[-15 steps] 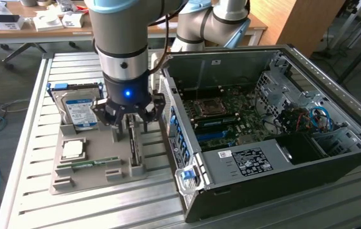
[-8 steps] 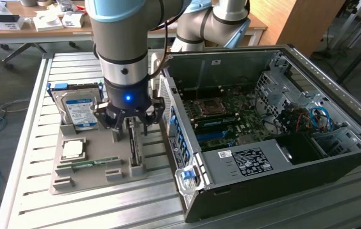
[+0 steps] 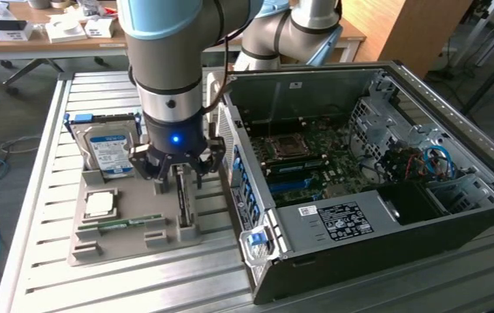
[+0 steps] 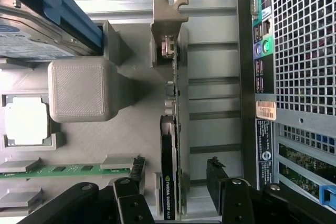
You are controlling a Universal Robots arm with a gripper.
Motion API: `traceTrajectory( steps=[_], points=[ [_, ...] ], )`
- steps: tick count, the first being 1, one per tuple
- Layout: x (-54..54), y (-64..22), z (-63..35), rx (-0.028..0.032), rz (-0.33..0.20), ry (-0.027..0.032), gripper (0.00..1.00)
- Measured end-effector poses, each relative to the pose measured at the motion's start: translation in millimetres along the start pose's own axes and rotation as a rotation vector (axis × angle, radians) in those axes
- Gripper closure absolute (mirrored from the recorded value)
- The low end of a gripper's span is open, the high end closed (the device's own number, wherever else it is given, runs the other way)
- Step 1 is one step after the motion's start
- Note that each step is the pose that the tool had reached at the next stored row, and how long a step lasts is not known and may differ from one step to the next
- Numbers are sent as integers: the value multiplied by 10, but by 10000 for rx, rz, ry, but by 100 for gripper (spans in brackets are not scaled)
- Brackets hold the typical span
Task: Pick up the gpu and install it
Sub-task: 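Pick up the gpu and move the gpu toward the slot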
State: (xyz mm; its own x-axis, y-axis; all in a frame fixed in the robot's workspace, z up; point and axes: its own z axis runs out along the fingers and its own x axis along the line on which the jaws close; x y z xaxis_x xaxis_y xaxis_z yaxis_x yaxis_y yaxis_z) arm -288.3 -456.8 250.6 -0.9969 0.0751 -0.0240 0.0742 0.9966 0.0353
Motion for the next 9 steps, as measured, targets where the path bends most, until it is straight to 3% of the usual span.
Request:
traceTrajectory(
  steps=[9],
  points=[
    [50, 8, 74, 1, 18, -1, 41]
  ],
)
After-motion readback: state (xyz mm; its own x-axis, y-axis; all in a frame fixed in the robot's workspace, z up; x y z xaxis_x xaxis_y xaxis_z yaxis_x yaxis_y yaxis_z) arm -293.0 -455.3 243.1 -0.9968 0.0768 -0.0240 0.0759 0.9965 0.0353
